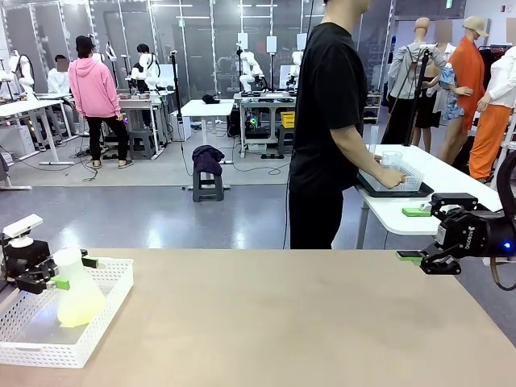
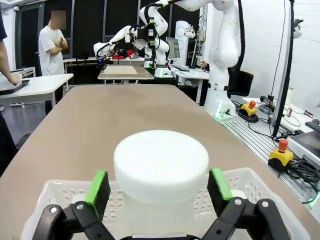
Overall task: Prepare the solutions needed for the experiment.
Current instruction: When the human places the Big flask in the center of the table, pick up the Big flask and place it in the left Organizing basket.
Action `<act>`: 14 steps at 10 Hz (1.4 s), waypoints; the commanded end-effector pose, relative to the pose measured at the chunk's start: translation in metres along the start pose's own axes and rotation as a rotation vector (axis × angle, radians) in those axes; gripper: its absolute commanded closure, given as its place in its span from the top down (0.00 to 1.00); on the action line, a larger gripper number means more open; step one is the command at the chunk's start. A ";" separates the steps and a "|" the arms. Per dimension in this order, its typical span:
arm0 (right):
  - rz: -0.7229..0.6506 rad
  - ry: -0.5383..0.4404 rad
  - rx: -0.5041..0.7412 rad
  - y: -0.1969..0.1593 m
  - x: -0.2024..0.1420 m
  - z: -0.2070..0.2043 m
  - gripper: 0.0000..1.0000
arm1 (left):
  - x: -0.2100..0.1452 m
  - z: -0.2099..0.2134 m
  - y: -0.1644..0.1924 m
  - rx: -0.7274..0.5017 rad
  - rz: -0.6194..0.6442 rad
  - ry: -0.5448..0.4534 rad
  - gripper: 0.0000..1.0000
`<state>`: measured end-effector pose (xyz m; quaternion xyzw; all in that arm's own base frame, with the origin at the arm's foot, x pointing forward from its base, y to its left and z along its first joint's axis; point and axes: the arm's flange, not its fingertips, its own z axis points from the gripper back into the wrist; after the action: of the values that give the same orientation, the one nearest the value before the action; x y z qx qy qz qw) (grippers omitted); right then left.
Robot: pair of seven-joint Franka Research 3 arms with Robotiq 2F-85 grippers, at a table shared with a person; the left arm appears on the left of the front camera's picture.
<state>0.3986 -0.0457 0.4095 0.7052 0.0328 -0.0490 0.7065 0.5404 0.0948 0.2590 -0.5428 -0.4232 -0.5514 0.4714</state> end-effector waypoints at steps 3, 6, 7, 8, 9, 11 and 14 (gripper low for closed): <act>0.016 0.003 0.008 0.001 0.000 -0.001 0.86 | 0.001 -0.002 0.001 -0.005 -0.002 0.000 1.00; 0.016 0.003 0.008 0.001 0.000 -0.001 0.86 | 0.001 -0.002 0.001 -0.005 -0.002 0.000 1.00; 0.016 0.003 0.008 0.001 0.000 -0.001 0.86 | 0.001 -0.002 0.001 -0.005 -0.002 0.000 1.00; 0.016 0.003 0.008 0.001 0.000 -0.001 0.86 | 0.000 -0.001 0.000 -0.001 0.000 -0.001 1.00; 0.016 0.003 0.008 0.001 0.000 -0.001 0.86 | 0.001 0.010 -0.004 0.018 0.005 0.018 1.00; 0.016 0.003 0.008 0.001 0.000 -0.001 0.86 | -0.002 0.042 -0.016 0.125 0.001 0.013 1.00; 0.016 0.003 0.008 0.001 0.000 -0.001 0.86 | -0.004 0.077 -0.034 0.212 0.013 0.005 1.00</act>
<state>0.3986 -0.0457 0.4095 0.7052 0.0328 -0.0489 0.7066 0.5216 0.1800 0.2585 -0.4967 -0.4635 -0.5125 0.5252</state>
